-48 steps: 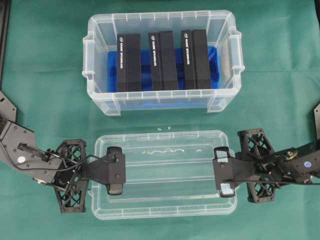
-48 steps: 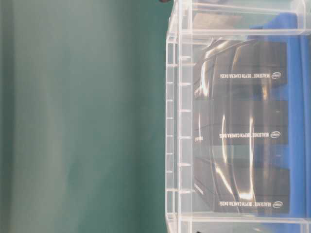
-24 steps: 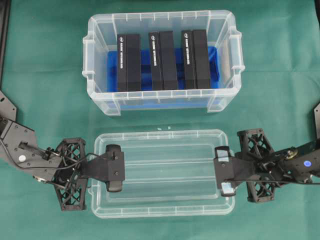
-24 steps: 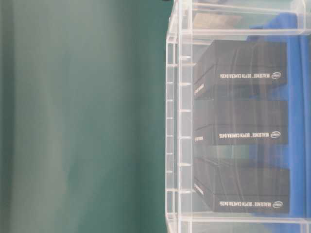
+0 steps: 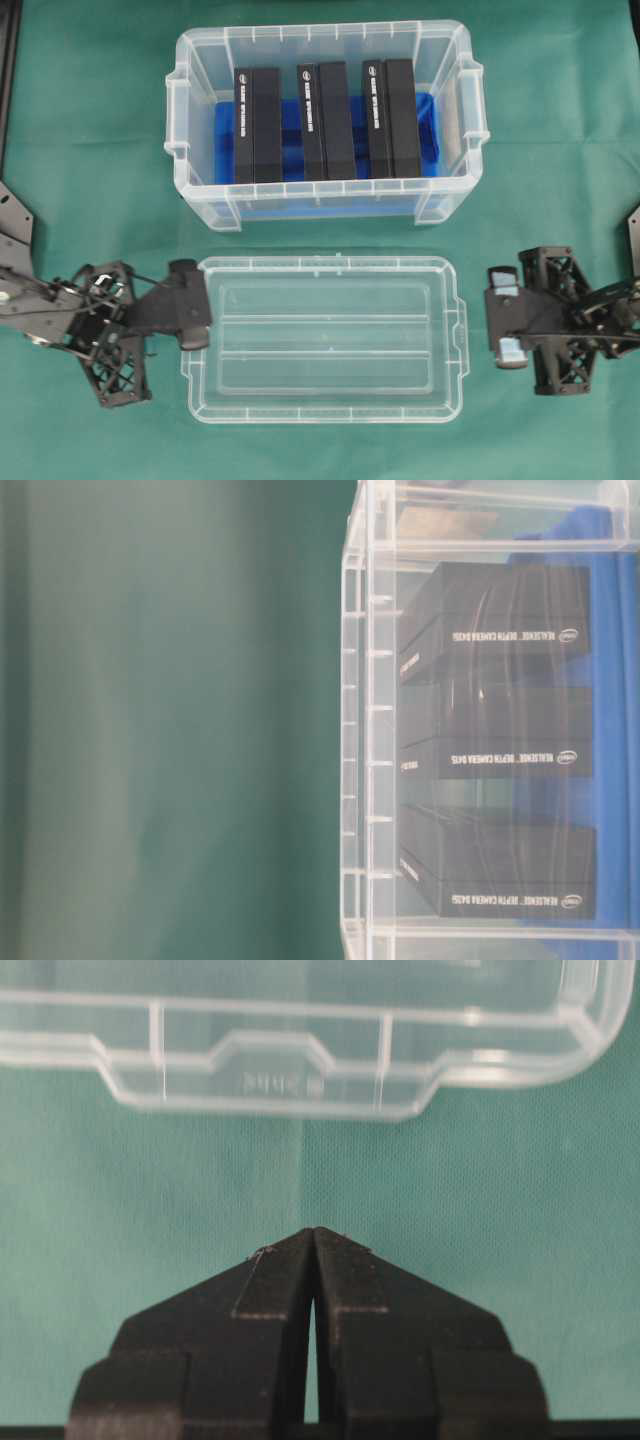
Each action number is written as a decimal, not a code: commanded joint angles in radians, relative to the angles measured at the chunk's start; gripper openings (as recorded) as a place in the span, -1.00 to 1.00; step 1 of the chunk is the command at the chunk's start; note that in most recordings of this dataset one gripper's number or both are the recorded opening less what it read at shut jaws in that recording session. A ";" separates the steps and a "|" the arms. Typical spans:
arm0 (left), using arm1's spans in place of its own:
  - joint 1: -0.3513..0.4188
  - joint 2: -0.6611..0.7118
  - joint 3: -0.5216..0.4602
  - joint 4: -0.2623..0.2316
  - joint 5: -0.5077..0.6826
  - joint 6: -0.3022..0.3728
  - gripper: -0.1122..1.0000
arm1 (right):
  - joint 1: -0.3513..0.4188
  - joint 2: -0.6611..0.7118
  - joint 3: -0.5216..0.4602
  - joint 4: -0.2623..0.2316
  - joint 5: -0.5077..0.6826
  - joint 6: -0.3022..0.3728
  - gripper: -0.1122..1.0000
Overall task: Clamp the lid of the box with both arms, then lift and open it.
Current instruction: 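Open both grippers and pull them outward away from the lid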
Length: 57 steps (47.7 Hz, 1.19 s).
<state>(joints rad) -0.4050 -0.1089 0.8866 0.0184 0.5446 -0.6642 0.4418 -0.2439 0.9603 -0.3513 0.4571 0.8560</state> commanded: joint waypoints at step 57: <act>-0.132 -0.092 -0.232 0.025 0.094 0.000 -0.77 | 0.149 -0.097 -0.245 -0.012 0.249 0.029 -0.80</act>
<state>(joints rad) -0.5262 -0.1902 0.7026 0.0368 0.6366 -0.6796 0.5737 -0.3267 0.7563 -0.3590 0.7026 0.8851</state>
